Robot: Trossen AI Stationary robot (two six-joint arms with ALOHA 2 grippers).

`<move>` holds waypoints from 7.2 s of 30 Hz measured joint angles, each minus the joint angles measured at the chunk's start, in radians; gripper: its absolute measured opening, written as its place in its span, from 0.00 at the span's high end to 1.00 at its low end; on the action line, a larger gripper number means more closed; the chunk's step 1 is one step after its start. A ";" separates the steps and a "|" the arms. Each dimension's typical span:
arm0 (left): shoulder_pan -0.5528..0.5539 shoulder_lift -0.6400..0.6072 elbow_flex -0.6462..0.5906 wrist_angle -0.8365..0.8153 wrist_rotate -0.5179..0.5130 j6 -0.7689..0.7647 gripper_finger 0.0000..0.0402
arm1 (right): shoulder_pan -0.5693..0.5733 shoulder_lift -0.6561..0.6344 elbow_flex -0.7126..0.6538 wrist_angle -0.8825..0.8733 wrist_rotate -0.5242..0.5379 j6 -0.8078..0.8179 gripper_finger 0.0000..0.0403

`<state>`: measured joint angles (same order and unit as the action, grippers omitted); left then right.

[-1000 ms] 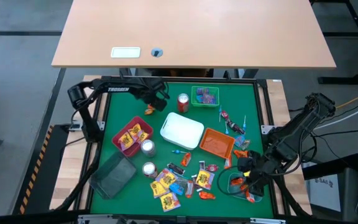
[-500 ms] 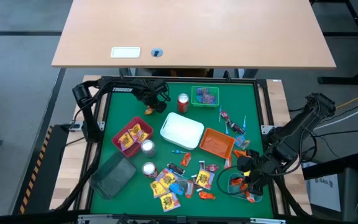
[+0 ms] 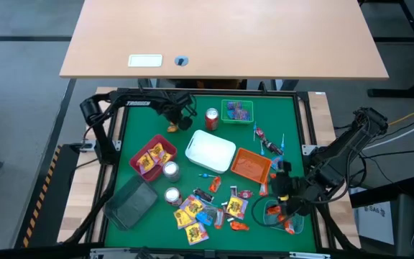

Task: Sort candy
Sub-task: Put the orange chocolate into the blue bin, then put the yellow chocolate into the white bin

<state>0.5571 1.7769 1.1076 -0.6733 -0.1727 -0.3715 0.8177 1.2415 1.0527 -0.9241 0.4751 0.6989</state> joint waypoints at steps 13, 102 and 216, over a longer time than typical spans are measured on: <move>-0.020 -0.288 0.000 0.002 0.319 0.068 0.97 | -0.147 0.000 0.000 0.040 0.280 -0.284 0.58; -0.627 -0.389 0.000 0.306 -0.029 0.070 0.66 | -0.521 0.037 0.001 0.133 -0.609 -0.614 0.98; -0.080 0.065 0.002 -0.078 0.070 0.591 0.92 | -0.543 -0.096 0.000 -0.141 -0.310 -0.666 0.66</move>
<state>0.4774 1.8416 1.1091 -0.7513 -0.1025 0.2197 0.2745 1.1458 1.0530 -1.0648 0.1649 0.0333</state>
